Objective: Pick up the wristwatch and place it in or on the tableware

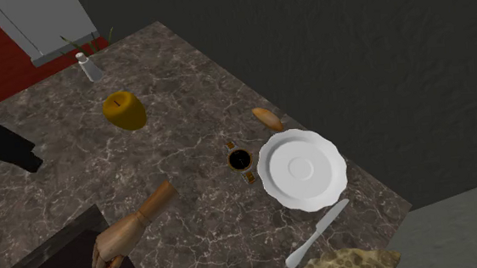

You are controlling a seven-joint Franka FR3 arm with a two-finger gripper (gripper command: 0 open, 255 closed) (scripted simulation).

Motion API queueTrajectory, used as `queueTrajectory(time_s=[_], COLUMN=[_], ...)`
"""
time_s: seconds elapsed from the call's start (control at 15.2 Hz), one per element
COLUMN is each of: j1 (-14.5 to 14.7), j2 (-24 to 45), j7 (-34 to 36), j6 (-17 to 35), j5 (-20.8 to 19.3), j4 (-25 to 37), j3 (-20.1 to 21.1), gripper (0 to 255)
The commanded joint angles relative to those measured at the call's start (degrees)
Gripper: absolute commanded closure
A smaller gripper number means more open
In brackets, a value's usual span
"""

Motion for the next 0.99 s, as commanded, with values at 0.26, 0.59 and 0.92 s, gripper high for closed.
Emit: queueTrajectory(time_s=[0.26, 0.59, 0.92], j1=[-0.98, -2.06, -2.65], j2=[2.24, 7.22, 14.45], j7=[-6.59, -14.64, -22.74], j6=[5.16, 12.07, 19.11], j5=[-3.15, -6.46, -8.38], j4=[-2.52, -3.75, -2.79], j3=[-4.69, -10.6, -16.43], gripper=[0, 0, 0])
